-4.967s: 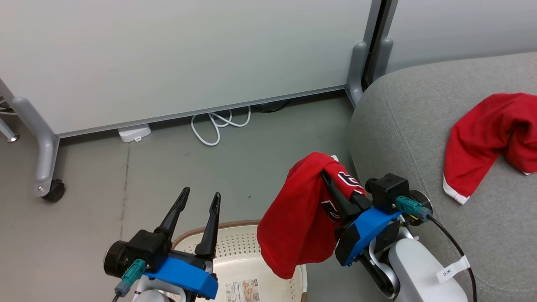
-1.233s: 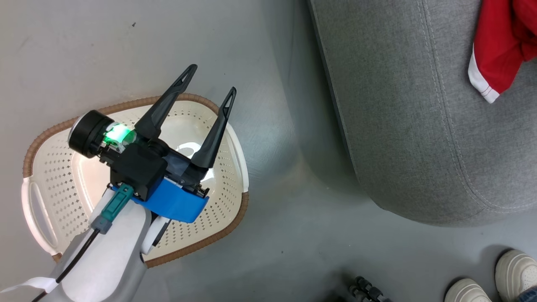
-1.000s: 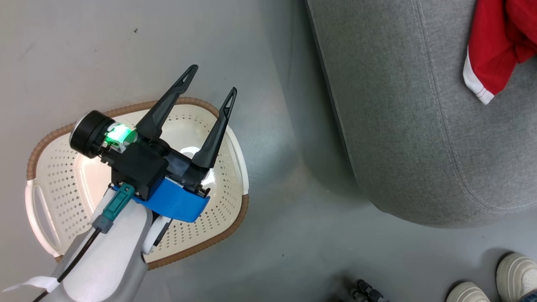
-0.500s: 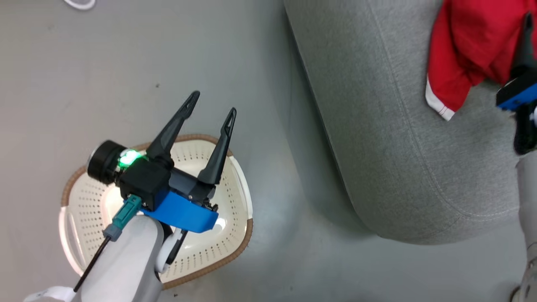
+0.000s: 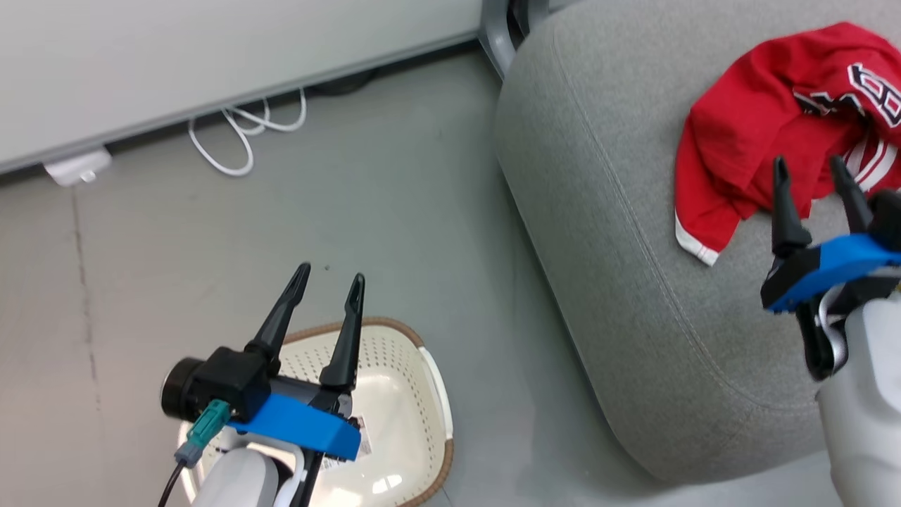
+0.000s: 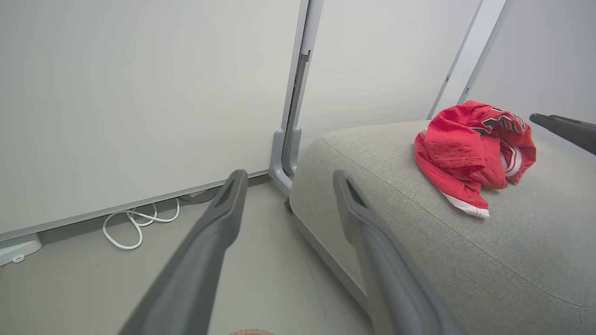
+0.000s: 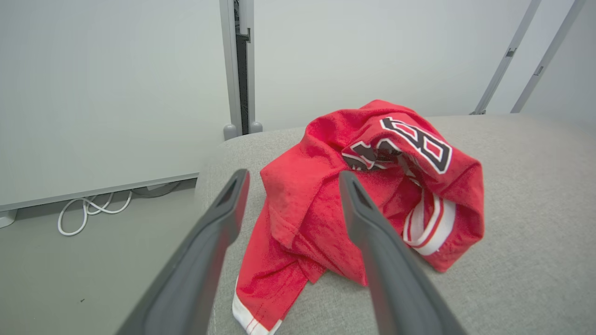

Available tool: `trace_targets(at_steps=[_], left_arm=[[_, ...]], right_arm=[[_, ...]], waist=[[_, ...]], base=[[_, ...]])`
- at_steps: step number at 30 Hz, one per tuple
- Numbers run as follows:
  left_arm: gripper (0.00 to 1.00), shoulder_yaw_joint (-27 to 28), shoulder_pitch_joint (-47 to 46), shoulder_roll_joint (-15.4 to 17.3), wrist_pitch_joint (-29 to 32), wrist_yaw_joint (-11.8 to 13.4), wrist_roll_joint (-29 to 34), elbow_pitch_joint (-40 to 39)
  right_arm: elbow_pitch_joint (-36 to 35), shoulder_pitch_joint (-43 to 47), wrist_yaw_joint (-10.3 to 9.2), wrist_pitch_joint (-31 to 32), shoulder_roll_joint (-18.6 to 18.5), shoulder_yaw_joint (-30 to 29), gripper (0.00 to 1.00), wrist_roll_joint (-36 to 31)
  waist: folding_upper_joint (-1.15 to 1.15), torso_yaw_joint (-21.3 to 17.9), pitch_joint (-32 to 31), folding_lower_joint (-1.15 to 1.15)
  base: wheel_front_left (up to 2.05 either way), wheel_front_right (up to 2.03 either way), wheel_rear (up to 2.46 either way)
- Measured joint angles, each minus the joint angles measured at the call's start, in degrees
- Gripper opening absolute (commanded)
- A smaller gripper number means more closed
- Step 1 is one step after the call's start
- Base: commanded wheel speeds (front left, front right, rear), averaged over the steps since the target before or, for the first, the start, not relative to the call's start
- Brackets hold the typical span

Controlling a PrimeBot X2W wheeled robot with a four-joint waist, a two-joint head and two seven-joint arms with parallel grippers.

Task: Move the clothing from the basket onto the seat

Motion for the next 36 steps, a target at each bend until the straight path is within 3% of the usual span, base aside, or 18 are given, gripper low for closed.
trace_targets(at_steps=[9, 20, 36], left_arm=[[1.0, 5.97, 5.66, -2.19, -0.07, -0.01, 0.01, 1.38], [1.0, 11.68, 7.9, -3.44, -0.07, -0.02, 0.18, 4.59], [1.0, 11.32, 7.93, -2.81, -0.07, -0.02, 0.35, 9.71]], right_arm=[[-15.41, 14.08, 0.01, 2.88, 3.55, 1.83, 1.0, -2.68], [-29.62, 28.17, 0.01, 7.81, 8.5, 1.43, 1.0, -5.43], [-32.17, 36.26, 0.0, 5.79, 9.05, 3.34, 1.0, 0.41]], waist=[[0.0, 3.76, -7.66, 0.0], [0.0, 10.24, -10.68, 0.01], [0.0, 17.08, -14.23, 0.02]], base=[[0.0, 0.0, 0.0], [0.0, 0.0, 0.0], [0.0, 0.0, 0.0]])
